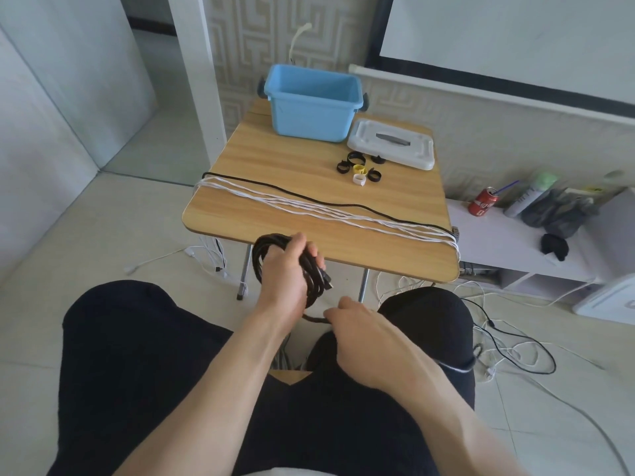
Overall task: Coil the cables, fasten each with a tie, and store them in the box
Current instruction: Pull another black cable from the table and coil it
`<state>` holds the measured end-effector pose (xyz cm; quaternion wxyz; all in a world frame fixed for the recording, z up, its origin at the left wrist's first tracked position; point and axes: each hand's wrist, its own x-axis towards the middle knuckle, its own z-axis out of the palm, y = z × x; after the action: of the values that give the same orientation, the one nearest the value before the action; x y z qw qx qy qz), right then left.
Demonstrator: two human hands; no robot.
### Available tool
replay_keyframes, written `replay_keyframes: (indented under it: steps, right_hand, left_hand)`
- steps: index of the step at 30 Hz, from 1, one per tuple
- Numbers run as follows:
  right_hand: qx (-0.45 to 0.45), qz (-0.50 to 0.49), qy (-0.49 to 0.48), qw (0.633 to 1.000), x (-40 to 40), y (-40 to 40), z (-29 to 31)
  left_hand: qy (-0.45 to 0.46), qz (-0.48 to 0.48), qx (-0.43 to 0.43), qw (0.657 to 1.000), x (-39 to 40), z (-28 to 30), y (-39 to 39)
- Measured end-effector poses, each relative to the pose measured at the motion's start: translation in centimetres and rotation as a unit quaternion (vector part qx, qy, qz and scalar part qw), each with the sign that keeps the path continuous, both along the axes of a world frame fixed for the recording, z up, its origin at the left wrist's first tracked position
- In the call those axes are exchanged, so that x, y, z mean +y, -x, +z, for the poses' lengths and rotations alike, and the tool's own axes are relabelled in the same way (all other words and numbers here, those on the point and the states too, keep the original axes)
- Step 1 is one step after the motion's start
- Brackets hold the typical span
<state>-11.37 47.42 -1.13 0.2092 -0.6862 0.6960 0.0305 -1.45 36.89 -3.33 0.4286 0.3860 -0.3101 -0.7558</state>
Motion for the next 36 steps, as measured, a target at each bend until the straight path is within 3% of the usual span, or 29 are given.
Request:
replay_keyframes:
  steps: [3, 6, 15, 22, 24, 28, 34, 36]
  right_hand:
    - [-0.031, 0.014, 0.079, 0.996, -0.3, -0.6, 0.3]
    - [-0.070, -0.018, 0.134, 0.988, -0.5, -0.2, 1.5]
    - [-0.129, -0.091, 0.121, 0.980, -0.6, 0.9, 2.9]
    - [-0.196, -0.122, 0.089, 0.969, -0.4, 3.6, 2.0]
    - [-0.189, -0.136, 0.083, 0.969, -0.5, 5.1, 2.0]
    - [-0.157, -0.208, 0.123, 0.957, 0.4, 11.2, 1.6]
    - [-0.162, -0.331, 0.208, 0.906, 0.9, 16.3, -0.2]
    - [-0.161, -0.351, 0.235, 0.892, 0.3, 16.1, -0.4]
  left_hand:
    - [0.103, -0.101, -0.127, 0.981, 0.3, 0.2, -0.2]
    - [0.144, -0.222, -0.210, 0.941, 1.1, 1.1, -0.5]
    - [0.135, -0.321, -0.275, 0.896, 1.3, 1.7, -0.8]
    - [0.167, -0.431, -0.329, 0.823, 1.2, 1.8, -1.1]
    - [0.143, -0.482, -0.291, 0.814, 1.1, 1.7, -1.4]
    - [0.073, -0.497, -0.222, 0.835, -0.6, 0.8, -3.7]
    - [0.122, -0.545, -0.208, 0.803, -1.1, 1.3, -4.1]
    - [0.126, -0.548, -0.184, 0.806, -1.0, 1.3, -3.8]
